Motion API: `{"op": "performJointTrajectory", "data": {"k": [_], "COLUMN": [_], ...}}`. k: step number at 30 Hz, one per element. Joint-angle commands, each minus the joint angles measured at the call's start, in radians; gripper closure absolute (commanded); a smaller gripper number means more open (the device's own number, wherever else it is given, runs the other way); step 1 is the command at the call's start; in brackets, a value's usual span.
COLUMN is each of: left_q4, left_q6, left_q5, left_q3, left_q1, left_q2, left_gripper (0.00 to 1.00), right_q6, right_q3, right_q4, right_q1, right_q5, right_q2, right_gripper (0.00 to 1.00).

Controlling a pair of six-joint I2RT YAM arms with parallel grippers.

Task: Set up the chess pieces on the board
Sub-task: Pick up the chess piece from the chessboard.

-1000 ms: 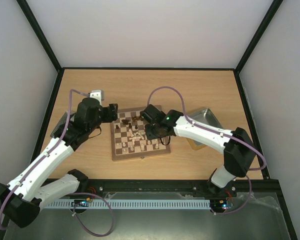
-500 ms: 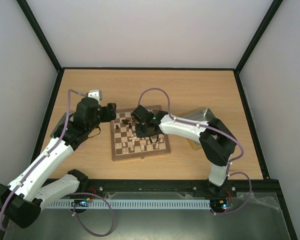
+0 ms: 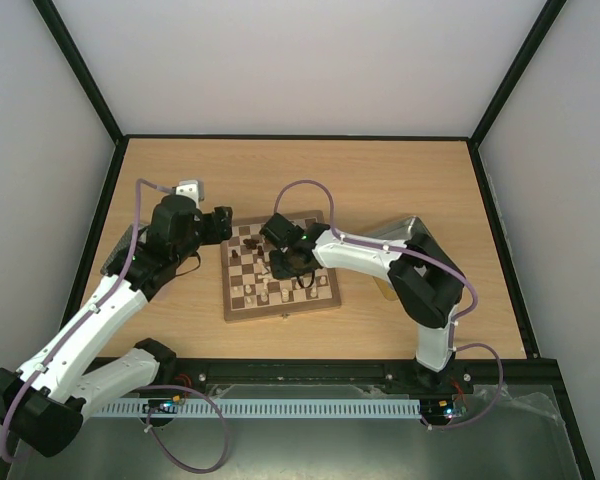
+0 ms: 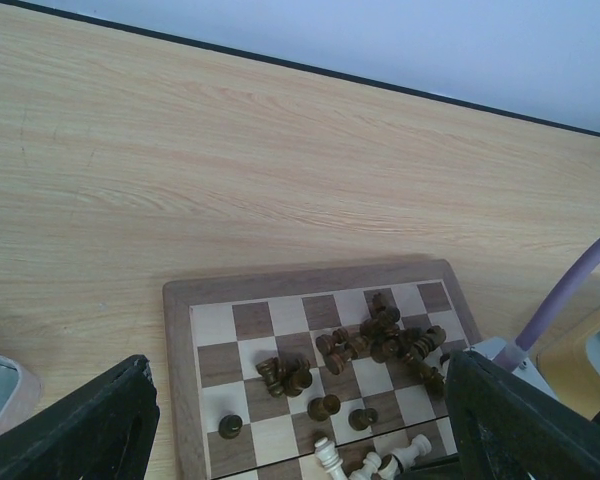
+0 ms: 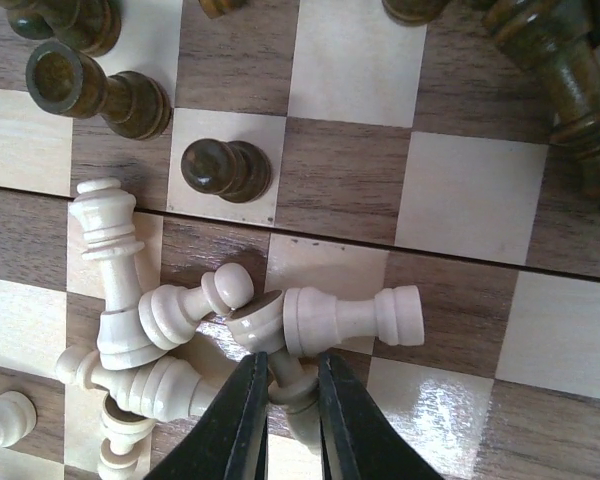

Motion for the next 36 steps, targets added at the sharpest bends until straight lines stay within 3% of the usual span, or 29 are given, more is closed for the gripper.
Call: {"op": "performJointTrajectory", "data": {"k": [1, 16, 23, 36], "left_q4": [0.012, 0.015, 0.018, 0.045], "left_q6": [0.006, 0.006, 0.005, -0.03], "left_q5": [0.008, 0.021, 0.03, 0.1], "left_q3": [-0.011, -0.011, -0.012, -0.02], "left_q1": [0.006, 0.012, 0.016, 0.018], "left_q2": [-0.003, -0.002, -0.002, -0.004], "left_gripper": [0.2, 0.2, 0.2, 0.2], "right_q6": [-0.011, -0.071, -0.089, -0.166], "right_q3": [0.017, 0.017, 0.012, -0.091], "right_q4": [-0.029, -0.079, -0.063, 0.134], "right_q1": [0.007, 0.008, 0.008, 0.009], "right_q5": [0.015, 0.012, 0.028, 0.001], "right_q2": [0.026, 0.046, 0.027, -0.158], "right_gripper": [0.86, 0.81, 0.96, 0.96]}}
